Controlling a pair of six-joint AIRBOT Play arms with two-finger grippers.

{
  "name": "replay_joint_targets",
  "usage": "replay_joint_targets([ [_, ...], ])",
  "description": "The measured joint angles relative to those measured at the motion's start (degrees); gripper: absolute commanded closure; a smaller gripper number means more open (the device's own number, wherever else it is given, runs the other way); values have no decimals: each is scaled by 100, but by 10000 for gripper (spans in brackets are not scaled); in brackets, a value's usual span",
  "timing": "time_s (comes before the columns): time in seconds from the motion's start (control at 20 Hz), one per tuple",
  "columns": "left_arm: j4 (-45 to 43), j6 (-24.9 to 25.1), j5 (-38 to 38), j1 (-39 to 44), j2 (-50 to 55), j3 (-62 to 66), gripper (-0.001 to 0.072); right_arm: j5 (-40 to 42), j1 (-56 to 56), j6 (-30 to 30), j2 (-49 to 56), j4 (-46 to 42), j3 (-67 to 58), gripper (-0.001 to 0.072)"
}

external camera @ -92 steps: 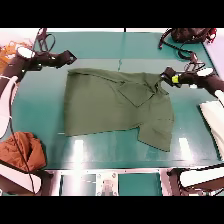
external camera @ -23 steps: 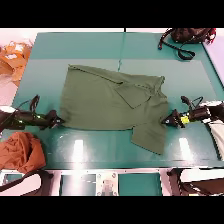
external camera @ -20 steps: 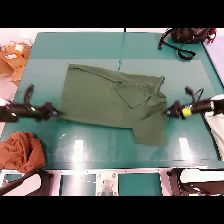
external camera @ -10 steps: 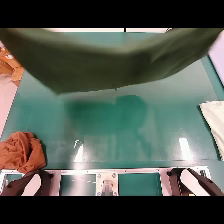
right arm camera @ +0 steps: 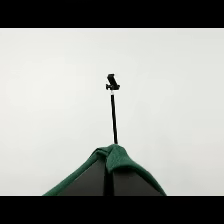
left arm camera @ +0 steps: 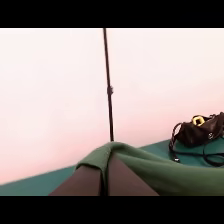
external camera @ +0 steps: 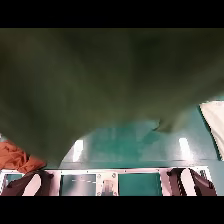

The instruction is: Fold the shirts.

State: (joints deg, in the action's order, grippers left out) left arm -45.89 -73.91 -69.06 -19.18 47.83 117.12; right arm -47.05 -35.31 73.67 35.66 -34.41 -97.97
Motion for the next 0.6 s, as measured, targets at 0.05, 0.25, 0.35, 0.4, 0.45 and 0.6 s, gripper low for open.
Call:
replay_joint_targets([
  [0.05,-13,7,7,0,33,-210,683,-74,-13,26,35,-20,184,684],
  [0.25,564,428,42,92,533,-1456,683,-426,273,-234,461,39,1451,684],
  [0.35,765,697,83,341,986,-2105,683,-444,625,-553,831,79,2181,684],
  [0.4,817,846,166,533,1276,-2430,683,-361,839,-719,1088,76,2551,684],
  [0.45,811,962,254,719,1591,-2704,683,-249,1043,-866,1384,83,2872,683],
  [0.6,664,1040,782,1158,2721,-3209,683,173,1453,-1174,2474,120,3388,684],
])
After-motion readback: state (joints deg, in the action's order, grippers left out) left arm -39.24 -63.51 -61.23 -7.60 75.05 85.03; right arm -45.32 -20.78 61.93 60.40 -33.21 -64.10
